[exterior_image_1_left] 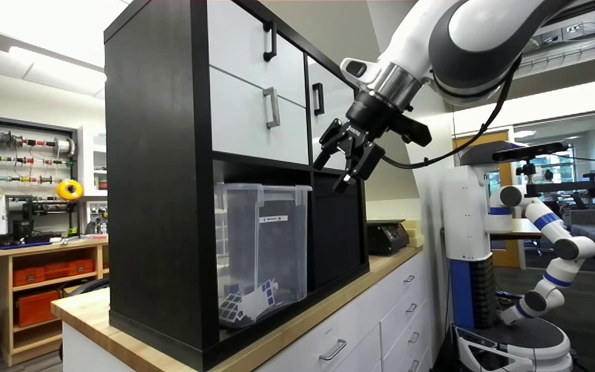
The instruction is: Slightly pull the transparent box under the black and white cabinet
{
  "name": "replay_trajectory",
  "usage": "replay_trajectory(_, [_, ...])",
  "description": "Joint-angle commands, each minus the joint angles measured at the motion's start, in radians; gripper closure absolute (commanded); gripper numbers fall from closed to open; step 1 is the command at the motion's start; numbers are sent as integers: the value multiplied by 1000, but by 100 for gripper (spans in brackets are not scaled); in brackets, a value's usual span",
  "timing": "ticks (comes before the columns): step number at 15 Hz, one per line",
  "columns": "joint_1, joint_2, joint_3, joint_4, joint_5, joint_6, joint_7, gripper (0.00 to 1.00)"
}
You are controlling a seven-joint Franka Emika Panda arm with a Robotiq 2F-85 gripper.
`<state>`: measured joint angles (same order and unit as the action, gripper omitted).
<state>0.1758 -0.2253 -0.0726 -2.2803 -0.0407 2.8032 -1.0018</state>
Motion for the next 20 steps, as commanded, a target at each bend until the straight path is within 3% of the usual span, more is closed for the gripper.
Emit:
replay_trajectory(1, [26,68,-15,56,26,80,-70,0])
replay_trajectory(9, [55,201,-10,140,110,207,-202,0])
replay_trajectory(15, [44,296,9,239,205,207,-313,0])
replay_trajectory(20, [32,381,13,349,207,203,-352,0])
